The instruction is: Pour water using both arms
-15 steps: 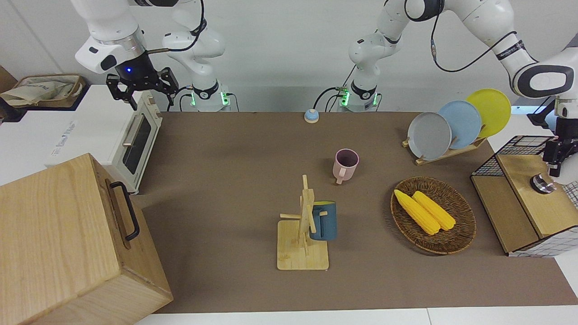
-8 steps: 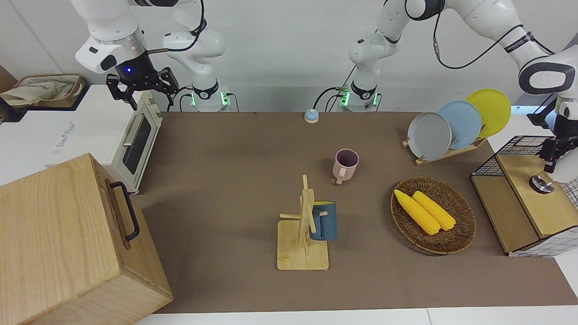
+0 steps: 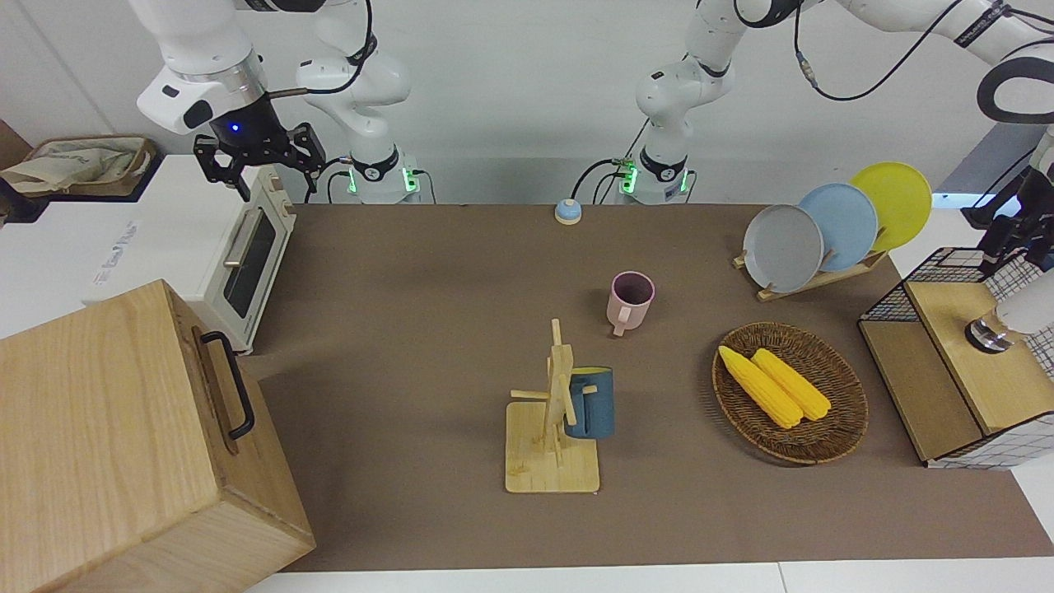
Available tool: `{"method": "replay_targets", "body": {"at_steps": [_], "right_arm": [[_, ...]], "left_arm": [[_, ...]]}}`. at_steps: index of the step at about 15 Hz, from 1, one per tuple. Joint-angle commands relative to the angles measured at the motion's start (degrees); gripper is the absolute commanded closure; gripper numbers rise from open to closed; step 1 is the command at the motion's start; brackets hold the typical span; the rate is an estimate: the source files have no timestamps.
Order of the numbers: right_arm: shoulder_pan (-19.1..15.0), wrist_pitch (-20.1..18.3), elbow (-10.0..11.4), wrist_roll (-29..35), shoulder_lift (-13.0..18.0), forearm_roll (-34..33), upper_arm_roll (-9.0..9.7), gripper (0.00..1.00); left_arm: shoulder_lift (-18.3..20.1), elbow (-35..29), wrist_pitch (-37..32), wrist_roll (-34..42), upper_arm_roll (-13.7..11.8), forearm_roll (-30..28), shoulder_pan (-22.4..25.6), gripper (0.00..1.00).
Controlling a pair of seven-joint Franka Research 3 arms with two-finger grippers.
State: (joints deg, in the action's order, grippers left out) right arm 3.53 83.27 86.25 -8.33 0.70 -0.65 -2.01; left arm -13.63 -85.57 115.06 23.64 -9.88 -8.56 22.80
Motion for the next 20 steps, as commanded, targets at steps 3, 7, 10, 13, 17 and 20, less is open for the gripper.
{"method": "replay_targets", "body": {"at_steps": [3, 7, 10, 13, 17, 20], "right_arm": [[-0.11, 0.05, 0.85, 0.24, 0.97, 0.38, 0.08, 0.011], [-0.11, 0.05, 0.94, 0.24, 0.97, 0.30, 0.08, 0.011], [-0.11, 0.05, 0.94, 0.24, 0.88, 0.30, 0.08, 0.011], [-0.11, 0.05, 0.94, 0.24, 0.97, 0.30, 0.08, 0.011], [-0.11, 0.05, 0.94, 0.24, 0.97, 0.30, 0.08, 0.011], [-0.11, 0.05, 0.94, 0.24, 0.97, 0.30, 0.08, 0.011]], "left_arm": [[7.02, 1.72, -14.92, -8.15, 0.12, 8.45, -4.33, 0.00], [12.38, -3.44, -20.22, -11.94, -0.32, 11.90, -12.23, 0.00], [16.78, -9.16, -21.01, -19.48, 0.47, 11.81, -18.92, 0.00], [18.02, -10.85, -22.67, -21.44, 1.17, 11.72, -24.29, 0.00], [18.73, -10.50, -25.14, -24.17, 6.00, 10.23, -25.00, 0.00], [18.73, -9.54, -25.93, -23.12, 8.90, 9.09, -25.00, 0.00]]}}
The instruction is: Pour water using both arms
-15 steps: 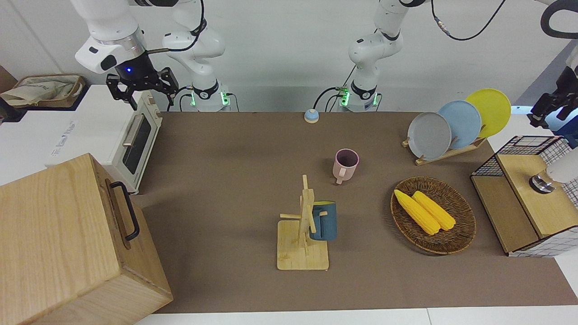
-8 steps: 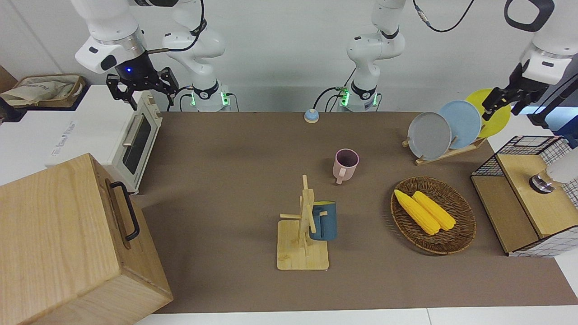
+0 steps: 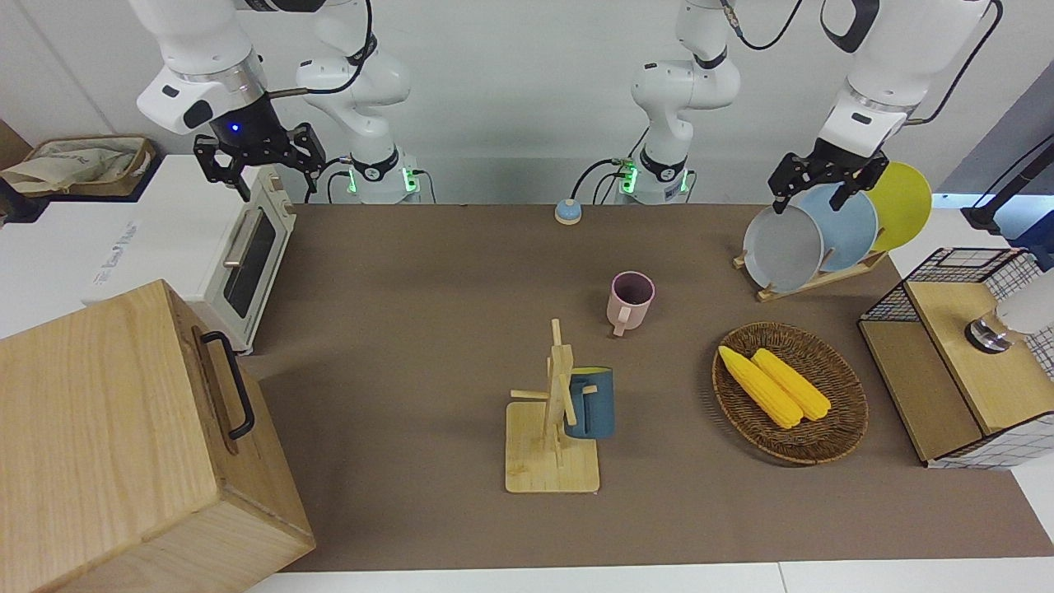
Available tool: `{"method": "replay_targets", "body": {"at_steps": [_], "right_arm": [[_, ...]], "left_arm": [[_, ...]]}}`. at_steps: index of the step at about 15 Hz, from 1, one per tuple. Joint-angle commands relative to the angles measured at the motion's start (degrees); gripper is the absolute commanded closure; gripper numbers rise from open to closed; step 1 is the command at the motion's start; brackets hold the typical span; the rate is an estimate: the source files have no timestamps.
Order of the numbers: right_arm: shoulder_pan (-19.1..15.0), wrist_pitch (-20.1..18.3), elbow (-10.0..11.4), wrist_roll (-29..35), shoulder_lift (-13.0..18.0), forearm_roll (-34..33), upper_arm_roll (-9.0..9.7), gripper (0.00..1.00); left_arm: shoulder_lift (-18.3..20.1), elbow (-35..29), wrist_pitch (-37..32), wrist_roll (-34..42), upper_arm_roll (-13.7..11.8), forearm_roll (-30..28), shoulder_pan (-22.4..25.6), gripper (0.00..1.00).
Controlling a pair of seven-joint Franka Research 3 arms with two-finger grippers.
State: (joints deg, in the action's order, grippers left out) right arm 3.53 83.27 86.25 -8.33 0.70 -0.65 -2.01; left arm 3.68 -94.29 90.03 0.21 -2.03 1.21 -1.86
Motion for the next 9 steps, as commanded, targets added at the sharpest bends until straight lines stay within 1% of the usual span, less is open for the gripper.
{"method": "replay_targets", "body": {"at_steps": [1, 3, 4, 6, 9], "right_arm": [[-0.11, 0.05, 0.94, 0.24, 0.88, 0.30, 0.08, 0.011], [-0.11, 0.05, 0.94, 0.24, 0.97, 0.30, 0.08, 0.011], [-0.11, 0.05, 0.94, 0.24, 0.88, 0.30, 0.08, 0.011], [-0.11, 0.05, 0.94, 0.24, 0.96, 0.30, 0.08, 0.011], [-0.11, 0.05, 0.94, 0.24, 0.97, 0.30, 0.08, 0.011]], "left_arm": [[1.33, -0.72, -1.26, 0.41, 1.50, -0.77, -0.33, 0.00], [1.33, 0.32, -1.61, 0.67, 2.73, -2.34, -0.33, 0.00], [1.15, 1.64, -3.35, 0.41, 3.34, -4.87, -0.25, 0.00], [1.15, 2.35, -5.38, 0.93, 3.26, -5.87, -0.24, 0.00], [1.06, 2.35, -5.92, 1.37, 3.26, -5.95, -0.33, 0.00]]}}
